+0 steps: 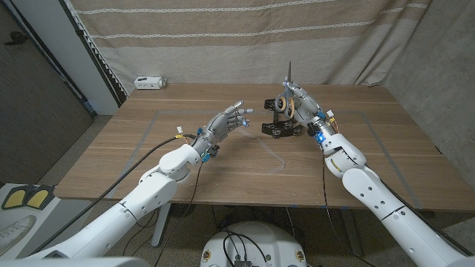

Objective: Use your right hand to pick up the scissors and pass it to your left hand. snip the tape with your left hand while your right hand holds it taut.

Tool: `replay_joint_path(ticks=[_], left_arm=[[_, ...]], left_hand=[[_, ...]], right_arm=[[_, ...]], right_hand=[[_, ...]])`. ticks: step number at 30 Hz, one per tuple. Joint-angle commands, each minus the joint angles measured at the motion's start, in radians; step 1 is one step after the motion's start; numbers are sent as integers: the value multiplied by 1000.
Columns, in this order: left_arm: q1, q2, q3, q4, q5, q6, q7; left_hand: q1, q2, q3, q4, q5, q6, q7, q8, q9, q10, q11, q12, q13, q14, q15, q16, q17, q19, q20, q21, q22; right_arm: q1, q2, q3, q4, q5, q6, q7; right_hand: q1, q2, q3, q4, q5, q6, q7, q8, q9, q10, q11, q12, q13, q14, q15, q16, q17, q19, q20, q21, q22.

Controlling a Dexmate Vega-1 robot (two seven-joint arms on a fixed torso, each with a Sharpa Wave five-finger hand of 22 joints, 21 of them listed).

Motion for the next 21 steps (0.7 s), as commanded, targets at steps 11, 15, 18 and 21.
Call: replay_joint_path(ticks=[11,15,18,21], left_arm=[[-83,71,52,-2,-31,89,-189],[-100,76,63,6,-28,94,-222],[-100,72,64,11,-38,94,-230],[-103,73,66,14,-43,94,-246]], left_hand=[[-53,26,-24,29,12,6,-1,2,-2,-297,19,-127,-47,-235,-39,-135,-64,-94,15,-54,-19],[-82,24,-37,38,8,-12,-13,0,-2,-384,25,-176,-72,-286,-30,-176,-96,-106,14,-62,-27],[-90,24,-40,40,7,-19,-15,-1,-2,-412,26,-193,-81,-290,-28,-184,-107,-108,13,-63,-29],[-100,23,-46,40,5,-24,-15,2,-2,-476,21,-232,-98,-317,-27,-206,-127,-116,11,-67,-34]], right_arm=[[-11,2,2,-11,4,-1,-9],[-15,-1,4,-15,4,0,-8],[-19,-2,6,-19,5,1,-9],[-23,-4,7,-24,5,2,-10]], right_hand=[[148,142,2,4,5,11,1,-3,3,13,-4,-3,5,29,-39,-5,1,-11,-161,21,4],[148,142,2,4,4,12,0,-4,3,13,-3,-4,5,29,-39,-6,1,-13,-161,26,5],[148,142,1,4,4,13,2,-4,3,15,-3,-4,5,29,-39,-7,1,-14,-161,29,6],[148,141,1,4,4,13,2,-4,3,14,-3,-5,5,30,-39,-7,1,-15,-161,32,6]])
